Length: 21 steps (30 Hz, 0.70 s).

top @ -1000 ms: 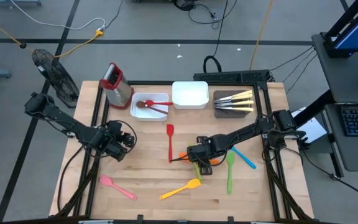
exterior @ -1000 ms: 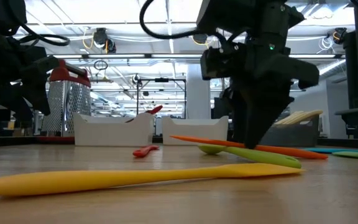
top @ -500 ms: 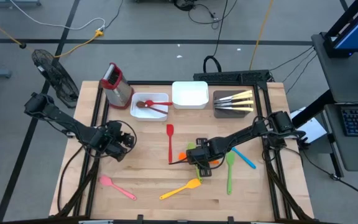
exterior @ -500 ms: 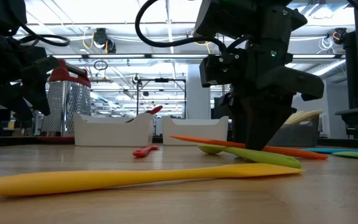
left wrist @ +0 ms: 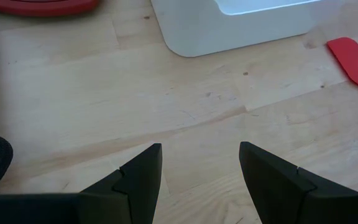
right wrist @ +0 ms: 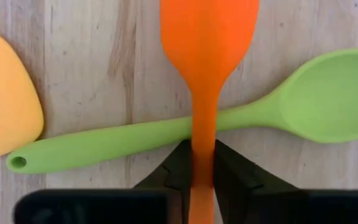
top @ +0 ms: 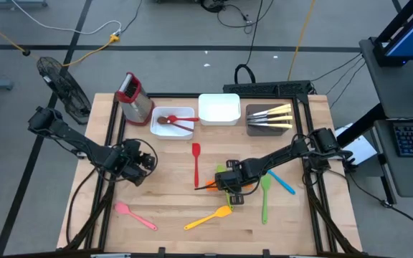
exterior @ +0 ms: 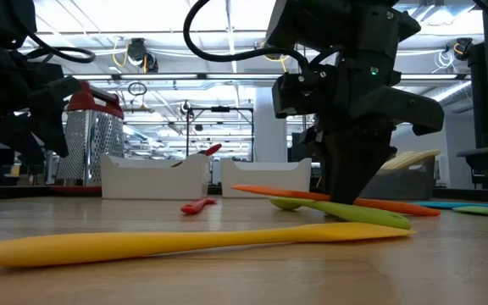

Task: Pick & Place Kitchen Items
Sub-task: Put the orange spatula into the right white bin

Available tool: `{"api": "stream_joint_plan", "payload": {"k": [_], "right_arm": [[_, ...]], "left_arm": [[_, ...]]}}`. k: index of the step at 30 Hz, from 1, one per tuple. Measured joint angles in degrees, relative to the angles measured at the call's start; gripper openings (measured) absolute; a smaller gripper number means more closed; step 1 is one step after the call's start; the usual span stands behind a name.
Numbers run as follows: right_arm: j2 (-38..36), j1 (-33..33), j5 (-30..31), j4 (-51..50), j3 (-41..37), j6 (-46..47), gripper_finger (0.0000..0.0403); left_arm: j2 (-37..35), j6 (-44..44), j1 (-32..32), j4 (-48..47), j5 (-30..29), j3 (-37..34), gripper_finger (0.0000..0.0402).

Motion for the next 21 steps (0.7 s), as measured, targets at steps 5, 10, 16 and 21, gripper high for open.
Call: {"api": "stream_joint_plan", "payload": {"k": [5,10,16,21], "right_arm": [[0.00,0.00,-0.02,0.00,-0.04,0.00,0.0028],[0.03,-0.04,0.03,-0.97,-0.04,0.00,0.0038],[-1.07,-0.07,-0.22,-2.55,-0.13,0.02,0.0029],[-3.92,-0.20,0.05,-5.60,-0.42,0.17,0.0031]], "left_arm": [[0.00,0.00,0.01,0.00,0.00,0.00,0.0220],[0.00,0.00,0.02,0.00,-0.04,0.00,0.0219],[0.00,0.00,0.01,-0.01,-0.55,0.00,0.0219],[0.00,0.01,0.00,-0.02,-1.52,0.00,0.0220]]}}
